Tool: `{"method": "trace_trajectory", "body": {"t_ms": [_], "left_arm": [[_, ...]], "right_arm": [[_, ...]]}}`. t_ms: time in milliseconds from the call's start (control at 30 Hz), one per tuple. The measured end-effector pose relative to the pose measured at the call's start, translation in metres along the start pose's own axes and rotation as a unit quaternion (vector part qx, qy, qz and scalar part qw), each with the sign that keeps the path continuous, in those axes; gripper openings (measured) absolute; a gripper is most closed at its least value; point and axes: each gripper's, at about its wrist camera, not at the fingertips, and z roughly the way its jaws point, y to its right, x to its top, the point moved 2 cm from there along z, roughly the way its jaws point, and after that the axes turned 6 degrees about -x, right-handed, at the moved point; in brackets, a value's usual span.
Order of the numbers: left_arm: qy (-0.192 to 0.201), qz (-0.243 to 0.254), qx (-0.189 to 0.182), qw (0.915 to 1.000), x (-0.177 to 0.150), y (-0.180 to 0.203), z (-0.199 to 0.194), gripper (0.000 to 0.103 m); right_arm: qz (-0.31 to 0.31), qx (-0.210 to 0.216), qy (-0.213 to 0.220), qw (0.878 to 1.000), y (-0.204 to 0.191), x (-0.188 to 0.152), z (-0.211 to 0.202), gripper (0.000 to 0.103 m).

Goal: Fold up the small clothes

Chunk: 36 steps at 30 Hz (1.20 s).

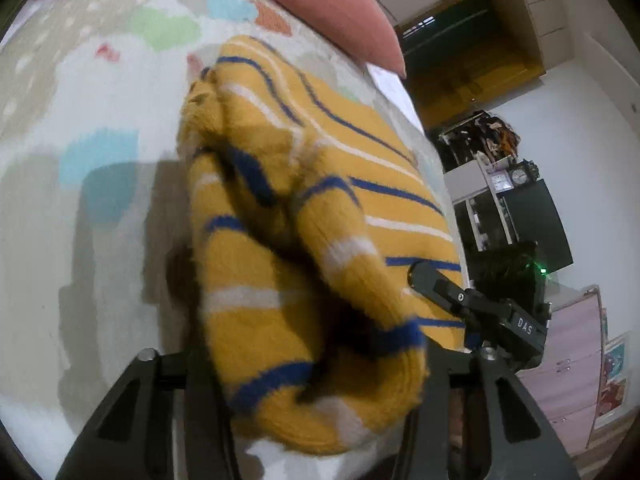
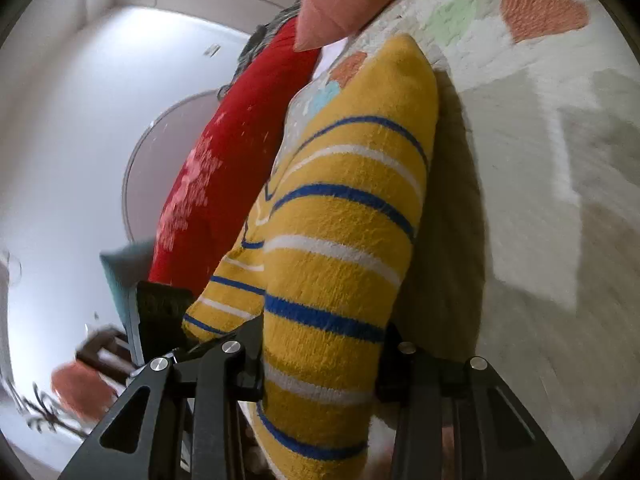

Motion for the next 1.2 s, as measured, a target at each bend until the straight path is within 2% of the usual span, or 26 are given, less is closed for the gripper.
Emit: {"method": "trace_trajectory", "body": {"t_ms": [67, 133, 267, 367, 433, 533, 600, 667, 767, 833, 967, 1033, 1100, 1200], "left_arm": [[0.006, 0.009, 0.022, 0.9997, -0.021, 0.003, -0.003, 0.056], [0.017, 0.026, 0.037, 0.9988, -0.036, 0.008, -0.013, 0.061], [0.032, 0.035, 0.037, 0.9982, -0.051, 0.023, -0.039, 0.073], [0.075, 0.065, 0.062, 0.9931, -0.044, 0.043, -0.064, 0.084], [0.102, 0.08, 0.079, 0.9883, -0.038, 0.056, -0.071, 0.086], [0.096, 0.084, 0.088, 0.9878, -0.028, 0.059, -0.062, 0.086], [0.088, 0.088, 0.096, 0.9875, -0.023, 0.057, -0.047, 0.086], [0.07, 0.083, 0.12, 0.9868, -0.035, 0.039, -0.047, 0.086], [0.028, 0.047, 0.145, 0.9879, -0.044, 0.012, -0.021, 0.086], [0.035, 0.044, 0.141, 0.9883, -0.051, 0.01, -0.022, 0.086], [0.044, 0.074, 0.134, 0.9873, -0.059, 0.027, -0.038, 0.086], [0.066, 0.101, 0.148, 0.9816, -0.063, 0.041, -0.051, 0.086], [0.097, 0.132, 0.169, 0.9719, -0.068, 0.056, -0.064, 0.086], [0.151, 0.185, 0.21, 0.9483, -0.08, 0.08, -0.081, 0.087]], "right_arm": [[-0.015, -0.038, 0.004, 0.999, 0.003, -0.016, -0.012, 0.044], [-0.01, -0.066, 0.017, 0.998, 0.011, -0.028, -0.025, 0.053], [-0.018, -0.093, 0.071, 0.993, 0.011, -0.039, -0.061, 0.055], [-0.038, -0.12, 0.116, 0.985, 0.001, -0.04, -0.09, 0.055], [-0.051, -0.122, 0.151, 0.98, -0.009, -0.041, -0.107, 0.055], [-0.068, -0.123, 0.178, 0.974, -0.023, -0.042, -0.117, 0.055], [-0.081, -0.132, 0.179, 0.972, -0.029, -0.046, -0.112, 0.055], [-0.09, -0.14, 0.162, 0.972, -0.028, -0.051, -0.102, 0.054], [-0.091, -0.159, 0.124, 0.975, -0.014, -0.059, -0.078, 0.055], [-0.087, -0.184, 0.092, 0.975, -0.002, -0.066, -0.061, 0.055], [-0.072, -0.176, 0.095, 0.977, 0.005, -0.07, -0.062, 0.057], [-0.07, -0.176, 0.109, 0.976, 0.003, -0.068, -0.069, 0.058], [-0.072, -0.178, 0.121, 0.974, -0.001, -0.068, -0.076, 0.061], [-0.077, -0.183, 0.139, 0.97, -0.008, -0.071, -0.086, 0.066]]}}
